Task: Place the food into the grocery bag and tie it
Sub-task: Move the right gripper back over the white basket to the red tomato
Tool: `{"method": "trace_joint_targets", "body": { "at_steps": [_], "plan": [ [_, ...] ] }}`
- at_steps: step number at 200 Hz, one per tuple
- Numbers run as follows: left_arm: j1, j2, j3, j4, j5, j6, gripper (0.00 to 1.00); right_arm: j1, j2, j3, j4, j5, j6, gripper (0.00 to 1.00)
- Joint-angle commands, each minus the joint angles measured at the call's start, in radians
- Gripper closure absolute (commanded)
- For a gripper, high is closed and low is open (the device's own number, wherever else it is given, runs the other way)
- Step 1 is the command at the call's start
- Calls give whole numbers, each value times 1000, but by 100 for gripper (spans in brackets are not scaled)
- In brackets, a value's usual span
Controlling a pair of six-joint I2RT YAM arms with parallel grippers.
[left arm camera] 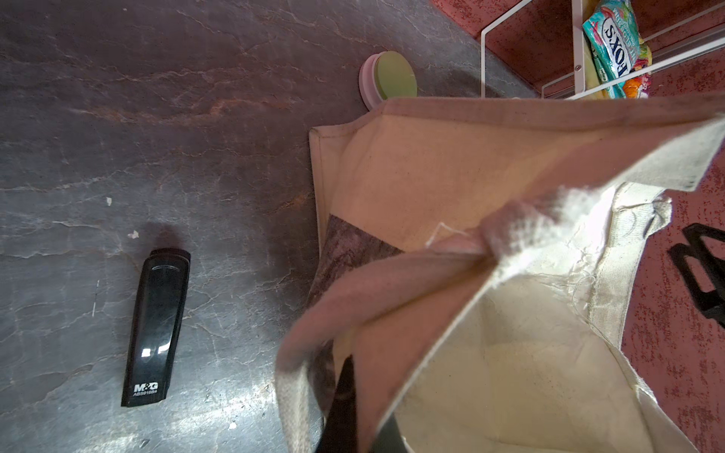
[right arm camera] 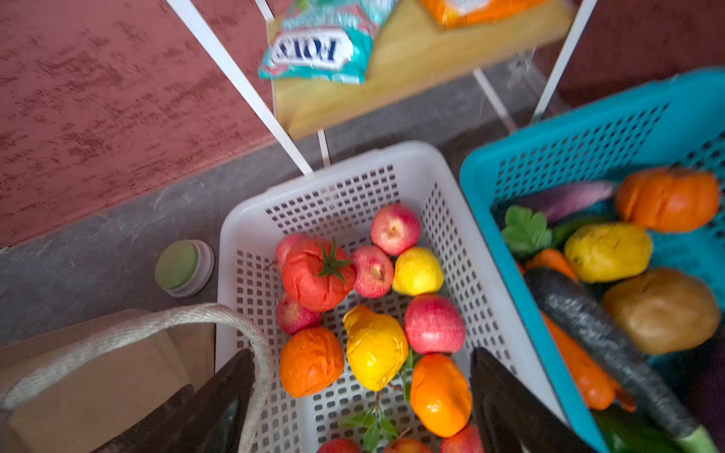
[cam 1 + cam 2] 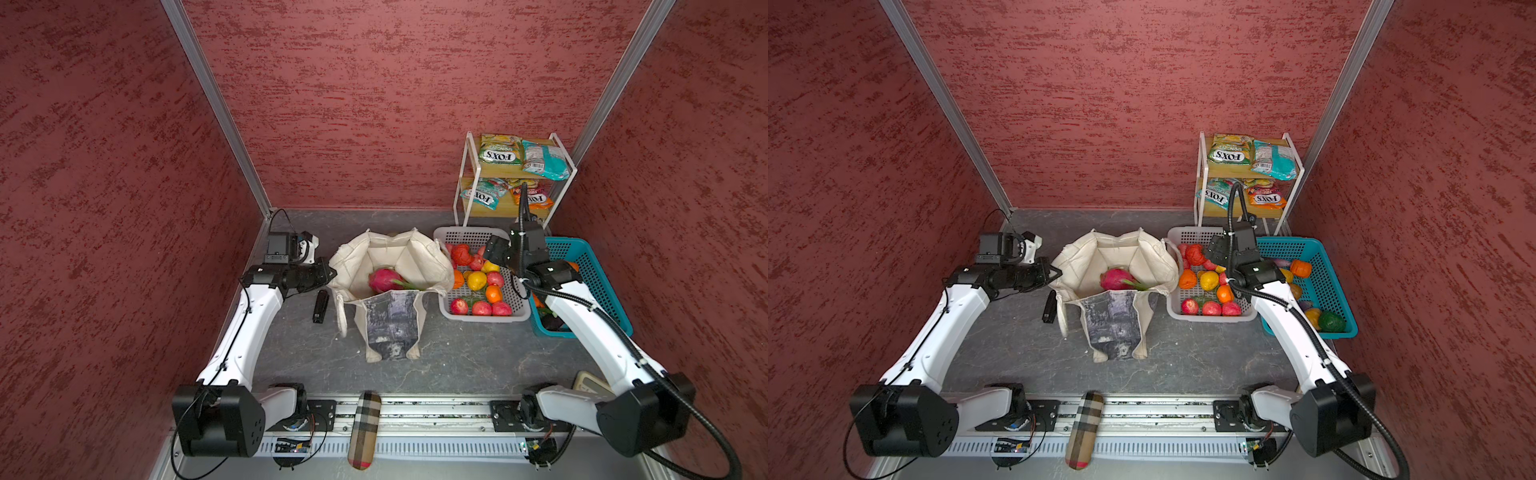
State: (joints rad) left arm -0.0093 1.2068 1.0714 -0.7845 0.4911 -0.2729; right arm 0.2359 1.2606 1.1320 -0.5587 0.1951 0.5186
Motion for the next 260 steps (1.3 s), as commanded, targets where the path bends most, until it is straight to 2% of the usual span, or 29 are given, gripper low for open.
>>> {"method": "trace_joint_targets", "body": {
  "at_steps": [1,34,61,106,139,260],
  "plan": [
    [-8,-16,-12,27,-6,8,100,-28,31,-2,49,-170,176,15],
    [-8,-16,-11,27,-8,8,100,-32,145,-4,133,-201,391,21],
    [-8,-16,-13,28,-6,8,100,-33,261,45,143,-210,567,20],
    [-8,-20,-15,29,-8,8,100,-28,369,92,162,-213,719,13],
    [-8,-21,-14,29,-8,8,100,-23,403,104,183,-197,762,9],
    [-7,-24,-15,30,-11,6,100,7,519,153,220,-184,882,10]
  ]
}}
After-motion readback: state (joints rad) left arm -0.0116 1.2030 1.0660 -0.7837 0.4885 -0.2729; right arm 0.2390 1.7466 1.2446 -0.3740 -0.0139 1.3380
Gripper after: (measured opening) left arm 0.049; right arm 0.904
